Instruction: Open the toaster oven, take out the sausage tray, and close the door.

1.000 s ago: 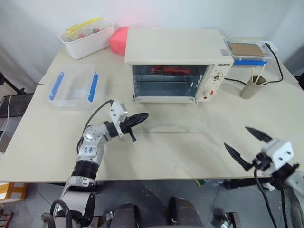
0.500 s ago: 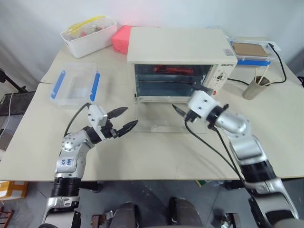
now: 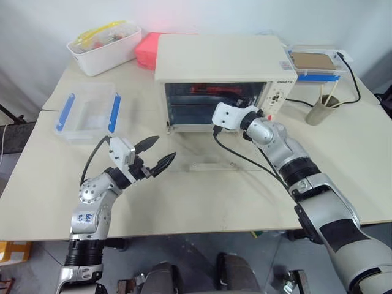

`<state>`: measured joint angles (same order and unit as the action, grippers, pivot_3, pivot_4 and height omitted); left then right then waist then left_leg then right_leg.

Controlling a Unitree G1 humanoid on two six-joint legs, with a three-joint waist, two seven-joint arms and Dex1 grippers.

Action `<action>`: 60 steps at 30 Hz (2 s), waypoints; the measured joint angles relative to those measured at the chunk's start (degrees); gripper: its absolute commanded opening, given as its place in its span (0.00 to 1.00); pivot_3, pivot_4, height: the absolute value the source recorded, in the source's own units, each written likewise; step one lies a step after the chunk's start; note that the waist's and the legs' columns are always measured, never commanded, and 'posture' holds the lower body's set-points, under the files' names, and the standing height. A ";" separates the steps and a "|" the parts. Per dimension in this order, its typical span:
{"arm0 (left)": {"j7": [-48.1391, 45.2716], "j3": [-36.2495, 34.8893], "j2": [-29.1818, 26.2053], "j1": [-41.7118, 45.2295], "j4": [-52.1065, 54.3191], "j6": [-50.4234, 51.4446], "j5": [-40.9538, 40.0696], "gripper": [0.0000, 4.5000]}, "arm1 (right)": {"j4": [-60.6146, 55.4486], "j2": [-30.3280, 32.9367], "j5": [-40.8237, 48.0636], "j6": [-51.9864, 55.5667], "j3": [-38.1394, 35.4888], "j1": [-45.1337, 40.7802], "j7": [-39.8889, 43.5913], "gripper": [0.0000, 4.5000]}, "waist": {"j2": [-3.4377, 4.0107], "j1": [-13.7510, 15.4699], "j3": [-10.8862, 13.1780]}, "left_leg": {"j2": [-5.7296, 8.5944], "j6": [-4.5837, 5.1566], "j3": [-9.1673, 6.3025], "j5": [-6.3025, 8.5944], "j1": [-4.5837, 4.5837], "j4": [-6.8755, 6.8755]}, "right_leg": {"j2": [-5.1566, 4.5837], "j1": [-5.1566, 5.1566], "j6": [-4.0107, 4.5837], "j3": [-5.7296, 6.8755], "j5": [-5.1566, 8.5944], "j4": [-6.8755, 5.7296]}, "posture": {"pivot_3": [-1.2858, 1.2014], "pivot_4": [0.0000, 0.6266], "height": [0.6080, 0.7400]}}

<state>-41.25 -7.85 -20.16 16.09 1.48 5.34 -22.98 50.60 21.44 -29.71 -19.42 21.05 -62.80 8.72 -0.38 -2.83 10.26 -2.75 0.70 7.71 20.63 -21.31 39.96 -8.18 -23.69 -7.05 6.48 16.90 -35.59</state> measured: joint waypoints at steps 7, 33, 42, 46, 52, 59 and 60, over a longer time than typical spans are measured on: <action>0.58 0.67 0.91 0.26 -0.02 0.10 0.00 0.87 | 4.60 -1.59 -1.40 -1.35 0.24 -1.89 -2.57 0.51 | 0.00 -0.59 0.00 | -0.01 -0.01 0.00 0.00 0.00 -0.02 | 0.00 0.00 0.00 -0.01 0.00 0.00 | 0.52 0.24 1.00; -8.63 -1.47 -0.43 31.74 -30.37 -1.19 -2.32 0.87 | -0.47 0.38 -5.71 -1.29 1.35 -1.71 -0.36 0.01 | -0.02 -0.78 0.02 | 0.02 -0.04 -0.15 -0.11 -0.16 -0.17 | 0.04 -0.09 0.00 0.34 0.01 0.04 | 0.52 0.24 1.00; -13.15 -2.75 -1.95 35.06 -34.01 5.08 -4.24 0.87 | -26.62 4.71 -3.46 4.48 -0.84 11.95 9.79 0.01 | -0.03 -1.07 0.02 | 0.02 -0.04 -0.19 -0.11 -0.16 -0.21 | 0.04 -0.11 0.00 0.44 0.01 0.05 | 0.52 0.24 1.00; -13.96 -2.69 -2.00 35.23 -34.45 5.61 -4.20 0.87 | -39.24 6.58 -2.76 8.18 -2.44 19.65 13.87 0.01 | -0.03 -0.66 0.03 | 0.02 -0.04 -0.17 -0.11 -0.16 -0.19 | 0.04 -0.10 0.00 0.42 0.01 0.06 | 0.52 0.24 1.00; -14.77 -2.86 -2.53 35.38 -36.04 6.88 -4.13 0.87 | -57.81 8.67 -2.80 13.58 -4.08 32.99 18.78 0.01 | -0.06 0.21 0.04 | 0.04 -0.04 -0.12 -0.11 -0.20 -0.08 | 0.04 -0.10 0.00 0.39 0.01 0.10 | 0.52 0.24 1.00; -15.13 -3.19 -3.82 32.94 -33.41 17.07 -6.39 0.87 | -68.68 10.14 -3.55 16.26 -5.11 39.92 22.49 0.01 | -0.07 0.90 0.04 | 0.04 -0.05 -0.10 -0.11 -0.17 0.01 | 0.05 -0.08 0.00 0.35 0.02 0.07 | 0.52 0.24 1.00; -15.00 -3.44 -4.72 32.33 -32.22 21.70 -7.81 0.87 | -69.73 10.47 -3.53 16.79 -5.22 40.62 23.26 0.01 | -0.07 0.97 0.05 | 0.04 -0.05 -0.11 -0.11 -0.17 0.00 | 0.05 -0.08 0.00 0.35 0.02 0.07 | 0.52 0.24 1.00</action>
<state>-56.24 -11.30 -24.88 48.42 -30.74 27.04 -30.80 -19.13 31.91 -33.24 -2.64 15.83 -22.18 31.99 -0.45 -1.86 10.31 -2.72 0.65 7.59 20.52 -21.49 39.96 -8.13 -23.78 -7.05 6.83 16.92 -35.52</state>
